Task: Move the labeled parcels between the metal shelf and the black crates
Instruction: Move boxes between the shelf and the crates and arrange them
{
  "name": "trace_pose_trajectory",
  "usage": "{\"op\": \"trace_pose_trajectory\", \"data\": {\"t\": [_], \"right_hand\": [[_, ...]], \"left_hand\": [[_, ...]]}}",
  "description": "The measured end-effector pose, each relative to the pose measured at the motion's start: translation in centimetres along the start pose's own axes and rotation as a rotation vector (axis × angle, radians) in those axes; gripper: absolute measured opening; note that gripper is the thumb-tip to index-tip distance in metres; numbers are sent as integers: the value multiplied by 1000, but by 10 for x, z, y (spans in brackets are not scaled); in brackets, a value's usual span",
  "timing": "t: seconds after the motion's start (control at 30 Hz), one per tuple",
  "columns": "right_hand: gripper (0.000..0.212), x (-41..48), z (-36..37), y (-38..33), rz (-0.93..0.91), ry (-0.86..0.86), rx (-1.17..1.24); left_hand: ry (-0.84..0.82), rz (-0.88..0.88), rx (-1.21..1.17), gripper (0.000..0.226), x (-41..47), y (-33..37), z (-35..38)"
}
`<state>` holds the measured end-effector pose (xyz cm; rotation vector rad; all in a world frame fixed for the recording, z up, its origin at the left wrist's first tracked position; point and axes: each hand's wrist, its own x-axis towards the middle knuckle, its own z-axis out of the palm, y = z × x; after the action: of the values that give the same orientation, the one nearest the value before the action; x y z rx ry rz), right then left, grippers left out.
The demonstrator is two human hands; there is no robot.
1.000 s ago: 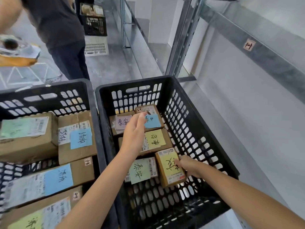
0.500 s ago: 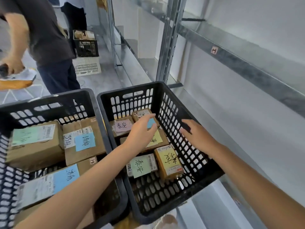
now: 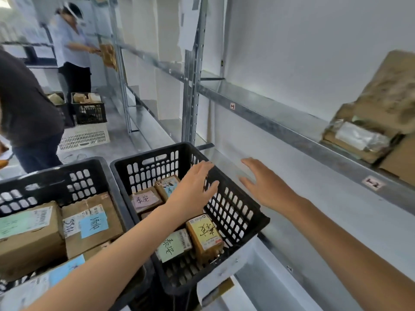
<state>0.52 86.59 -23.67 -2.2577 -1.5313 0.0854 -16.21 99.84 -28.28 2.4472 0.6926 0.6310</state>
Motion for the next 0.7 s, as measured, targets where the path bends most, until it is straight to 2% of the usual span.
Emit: {"op": "trace_pose_trajectory", "data": {"t": [0.47,0.7], "right_hand": [[63,-185,-86,4,105,75,-129],[63,-284,-145,-3,171,238,-195]], "left_hand": [[-36,307,-18,54,-89,149,20],[-16,524,-62,55,-129,235,15]]}}
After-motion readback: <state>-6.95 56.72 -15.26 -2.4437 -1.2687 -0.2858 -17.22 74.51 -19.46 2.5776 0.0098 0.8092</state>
